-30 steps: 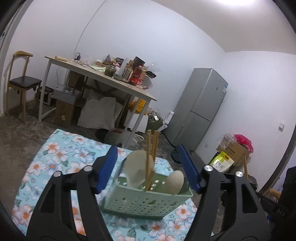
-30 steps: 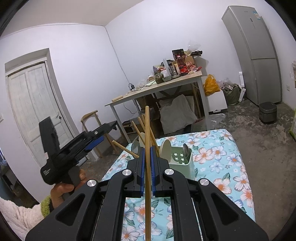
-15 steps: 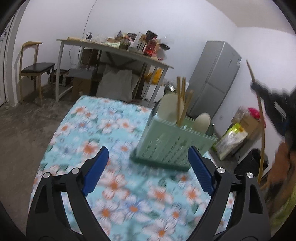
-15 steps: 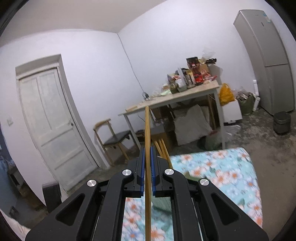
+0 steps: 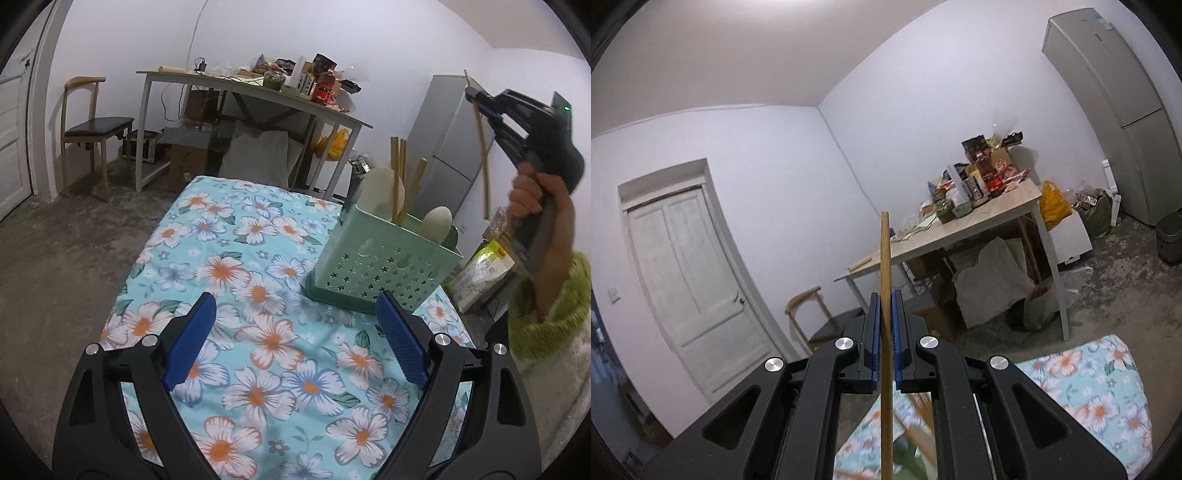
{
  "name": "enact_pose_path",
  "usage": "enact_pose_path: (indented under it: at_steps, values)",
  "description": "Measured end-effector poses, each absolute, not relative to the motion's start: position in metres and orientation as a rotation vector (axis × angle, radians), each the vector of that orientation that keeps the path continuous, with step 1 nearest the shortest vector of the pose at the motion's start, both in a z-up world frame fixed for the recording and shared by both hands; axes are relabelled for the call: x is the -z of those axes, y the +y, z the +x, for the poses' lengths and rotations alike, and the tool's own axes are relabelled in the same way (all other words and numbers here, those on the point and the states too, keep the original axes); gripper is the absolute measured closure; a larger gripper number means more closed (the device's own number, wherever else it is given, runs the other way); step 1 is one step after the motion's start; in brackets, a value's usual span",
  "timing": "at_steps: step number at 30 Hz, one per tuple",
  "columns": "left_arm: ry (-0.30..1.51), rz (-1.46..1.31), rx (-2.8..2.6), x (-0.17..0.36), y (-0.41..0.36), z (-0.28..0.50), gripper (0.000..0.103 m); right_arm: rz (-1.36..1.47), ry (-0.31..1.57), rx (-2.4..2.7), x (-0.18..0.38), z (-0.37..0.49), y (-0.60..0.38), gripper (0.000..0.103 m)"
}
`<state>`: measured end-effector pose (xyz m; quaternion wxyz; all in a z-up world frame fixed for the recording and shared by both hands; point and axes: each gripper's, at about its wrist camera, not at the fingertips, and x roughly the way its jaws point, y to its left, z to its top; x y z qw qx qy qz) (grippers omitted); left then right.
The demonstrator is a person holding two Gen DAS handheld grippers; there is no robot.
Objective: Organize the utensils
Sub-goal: 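Lower the chopstick into the green holder and open the right tool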
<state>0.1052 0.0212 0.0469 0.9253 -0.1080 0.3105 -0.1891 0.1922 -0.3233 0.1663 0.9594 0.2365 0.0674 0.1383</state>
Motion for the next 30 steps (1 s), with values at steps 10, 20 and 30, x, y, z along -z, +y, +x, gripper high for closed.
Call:
enact_pose_path:
  at_steps: [10, 20, 30]
  values:
    - [0.641, -0.235, 0.352, -0.045, 0.035, 0.110, 0.019, 0.445, 0.190, -0.179, -0.135, 0.232, -0.318, 0.097]
    - [0.647, -0.241, 0.348, -0.044, 0.036, 0.112, 0.019, 0.419, 0.229, -0.134, -0.120, 0.237, -0.319, 0.097]
    - [0.649, -0.244, 0.346, -0.044, 0.037, 0.113, 0.019, 0.419, 0.233, -0.104, -0.119, 0.244, -0.320, 0.097]
